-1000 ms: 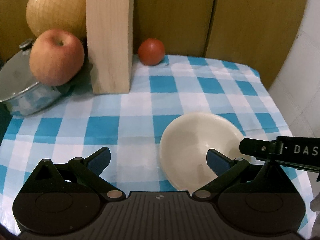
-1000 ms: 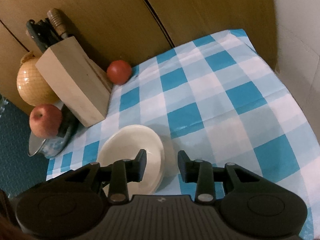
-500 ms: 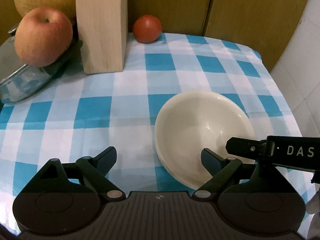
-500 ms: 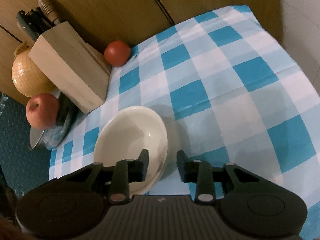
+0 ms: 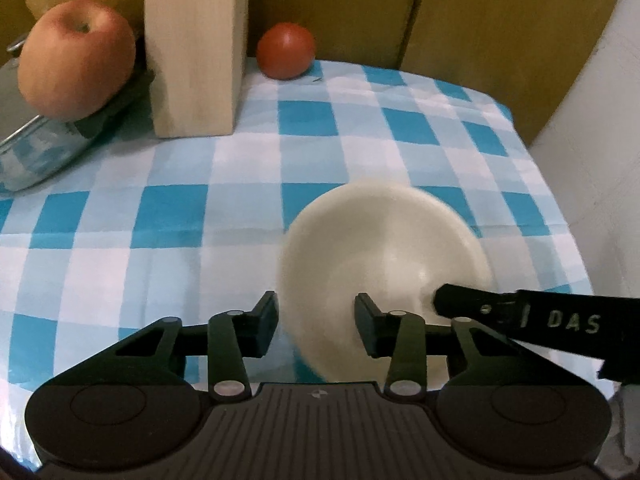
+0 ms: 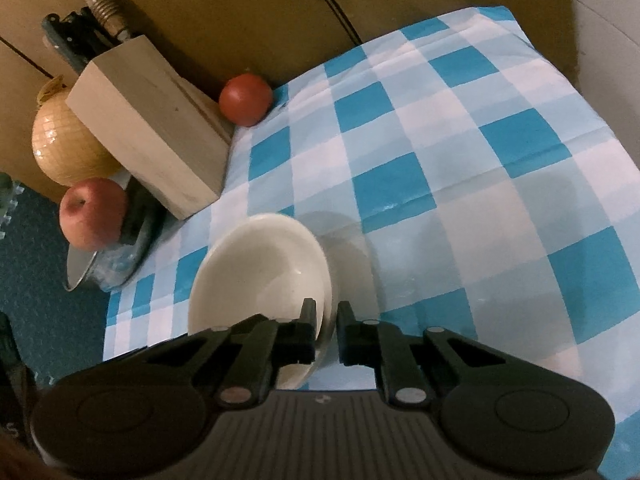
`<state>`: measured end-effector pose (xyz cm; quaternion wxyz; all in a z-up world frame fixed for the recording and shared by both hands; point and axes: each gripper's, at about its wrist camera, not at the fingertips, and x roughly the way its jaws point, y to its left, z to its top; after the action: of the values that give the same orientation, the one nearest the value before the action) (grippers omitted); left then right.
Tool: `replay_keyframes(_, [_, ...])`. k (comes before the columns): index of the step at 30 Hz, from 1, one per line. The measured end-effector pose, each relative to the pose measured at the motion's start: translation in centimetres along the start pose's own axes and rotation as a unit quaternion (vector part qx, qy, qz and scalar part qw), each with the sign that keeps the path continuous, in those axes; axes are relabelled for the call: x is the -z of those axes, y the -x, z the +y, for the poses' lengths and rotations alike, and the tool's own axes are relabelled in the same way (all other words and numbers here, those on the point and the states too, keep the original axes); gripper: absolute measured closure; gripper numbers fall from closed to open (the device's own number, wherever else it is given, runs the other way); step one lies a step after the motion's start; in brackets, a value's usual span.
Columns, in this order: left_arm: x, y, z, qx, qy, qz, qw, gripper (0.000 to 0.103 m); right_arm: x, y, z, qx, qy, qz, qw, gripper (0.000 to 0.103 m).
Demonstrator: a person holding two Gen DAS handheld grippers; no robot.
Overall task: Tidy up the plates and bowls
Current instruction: 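Carry the nested bowls with the right gripper over the floral-border plates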
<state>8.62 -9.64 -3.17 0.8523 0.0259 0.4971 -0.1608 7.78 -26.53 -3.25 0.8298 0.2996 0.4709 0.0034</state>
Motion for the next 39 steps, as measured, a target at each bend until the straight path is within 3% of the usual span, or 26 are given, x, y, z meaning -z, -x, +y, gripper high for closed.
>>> replay_keyframes(19, [-0.1, 2.8, 0.1, 0.01, 0.0, -0.037, 0.9993, 0.055, -0.1, 2.1, 1.1, -0.021, 0.005, -0.022, 1.0, 0.091])
replay_keyframes(39, [3.5, 9.3, 2.2, 0.011, 0.01, -0.073, 0.9972, 0.043, 3.9, 5.3, 4.9, -0.071, 0.066, -0.012, 0.995, 0.091])
